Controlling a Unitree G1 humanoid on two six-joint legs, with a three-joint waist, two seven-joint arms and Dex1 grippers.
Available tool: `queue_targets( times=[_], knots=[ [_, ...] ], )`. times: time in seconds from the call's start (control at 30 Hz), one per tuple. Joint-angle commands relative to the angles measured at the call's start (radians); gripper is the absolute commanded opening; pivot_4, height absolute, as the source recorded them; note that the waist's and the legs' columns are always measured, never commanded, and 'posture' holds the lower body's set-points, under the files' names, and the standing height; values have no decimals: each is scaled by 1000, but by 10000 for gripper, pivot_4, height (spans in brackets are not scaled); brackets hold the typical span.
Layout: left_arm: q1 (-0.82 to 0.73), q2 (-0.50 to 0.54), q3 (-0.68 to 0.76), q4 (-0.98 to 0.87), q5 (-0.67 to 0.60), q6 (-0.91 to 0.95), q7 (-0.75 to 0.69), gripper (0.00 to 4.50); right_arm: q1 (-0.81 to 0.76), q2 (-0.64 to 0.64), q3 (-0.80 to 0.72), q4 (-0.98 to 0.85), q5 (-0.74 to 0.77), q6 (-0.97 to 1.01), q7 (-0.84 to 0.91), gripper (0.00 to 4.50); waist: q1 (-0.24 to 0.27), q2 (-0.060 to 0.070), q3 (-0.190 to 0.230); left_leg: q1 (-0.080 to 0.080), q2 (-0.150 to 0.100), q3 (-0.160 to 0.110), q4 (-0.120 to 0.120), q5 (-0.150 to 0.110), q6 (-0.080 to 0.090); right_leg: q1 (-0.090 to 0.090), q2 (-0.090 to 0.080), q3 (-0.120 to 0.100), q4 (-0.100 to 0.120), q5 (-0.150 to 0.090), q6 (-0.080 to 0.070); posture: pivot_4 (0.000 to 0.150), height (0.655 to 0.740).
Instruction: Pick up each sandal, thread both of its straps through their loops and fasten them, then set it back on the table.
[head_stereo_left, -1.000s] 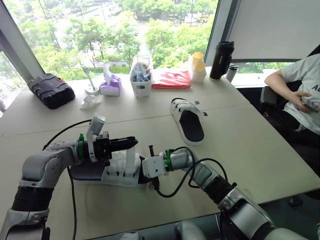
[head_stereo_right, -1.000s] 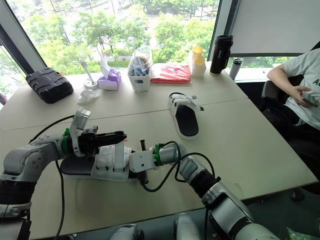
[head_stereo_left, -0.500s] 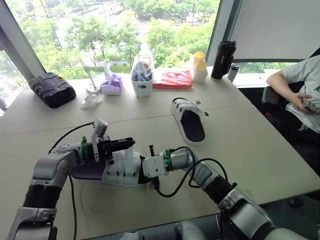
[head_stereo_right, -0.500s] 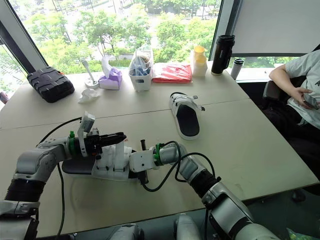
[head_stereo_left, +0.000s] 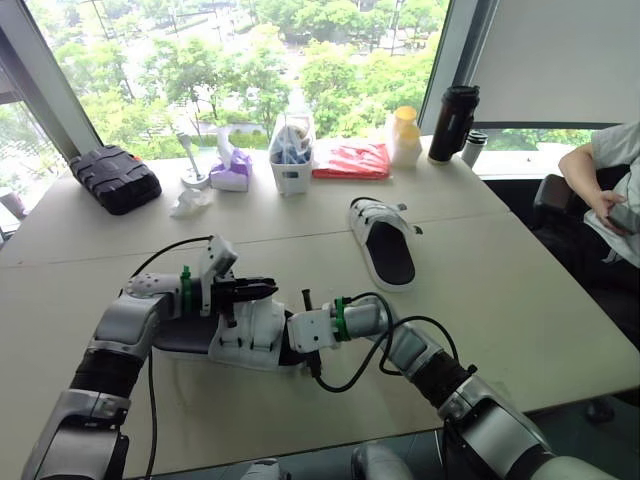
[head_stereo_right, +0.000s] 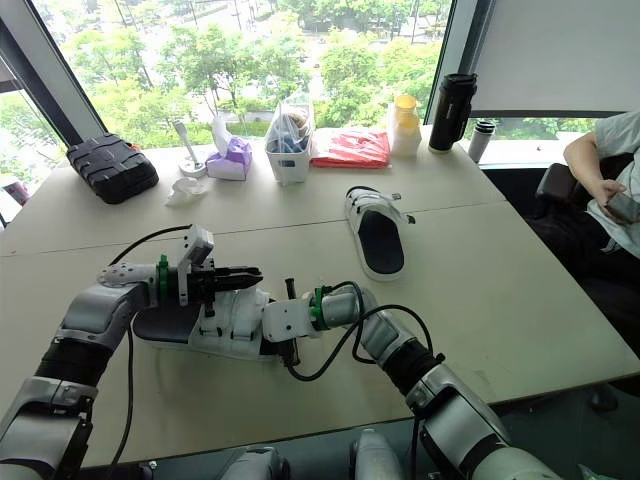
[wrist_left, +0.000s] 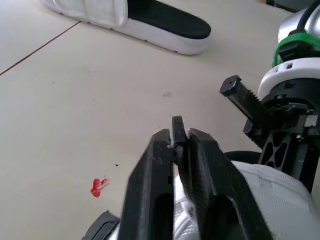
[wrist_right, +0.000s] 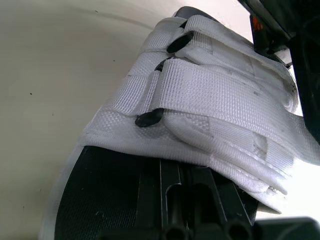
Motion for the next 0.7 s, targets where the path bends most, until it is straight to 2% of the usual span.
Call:
queue_targets(
  times=[0.03, 0.13, 0.33, 0.47, 0.6, 0.67, 0.7],
  knots=[
    [-17, -4, -58, 32, 81, -29, 3, 25177, 31, -9, 43, 28, -46, 30, 19, 0, -1, 0, 0, 0, 0, 0, 0, 0, 0, 0, 0, 0, 0, 0, 0, 1500, 7400],
    [-28, 11, -91, 52, 153, -82, 1, 40690, 33, -9, 42, 26, -47, 32, 17, 0, -2, 0, 0, 0, 0, 0, -1, 0, 0, -1, 0, 0, 0, 2, 3, 1500, 7400],
    [-60, 13, -121, 80, 267, -125, 83, 40690, 30, -5, 43, 29, -49, 31, 12, 0, -2, 0, 0, -1, 0, 0, -1, 0, 0, -1, 0, 0, -1, 2, 4, 1500, 7400],
    [-68, 6, -110, 87, 295, -96, 155, 40690, 29, -3, 46, 31, -48, 30, 11, 0, -5, 0, 0, -1, 0, 0, -1, 0, 0, -1, 0, 0, -1, 2, 4, 1500, 7400],
    [-47, 23, -61, 85, 287, -91, 200, 40690, 26, -2, 47, 34, -47, 26, 11, 0, -10, 0, 0, -2, 0, 1, -2, 0, 0, -4, 0, 0, -1, 2, 4, 1500, 7400],
    [-28, 32, -30, 57, 257, -76, 195, 40690, 25, -3, 48, 34, -47, 24, 11, 0, -12, 0, 0, -3, 1, 1, -2, 0, 0, -5, 0, 1, -1, 2, 4, 1500, 7400],
    [0, 45, 9, 11, 198, -77, 146, 40690, 22, -7, 45, 33, -46, 22, 12, 0, -14, 1, 0, -3, 1, 1, -2, 0, 0, -5, 0, 1, -1, 2, 4, 1500, 7400]
  ],
)
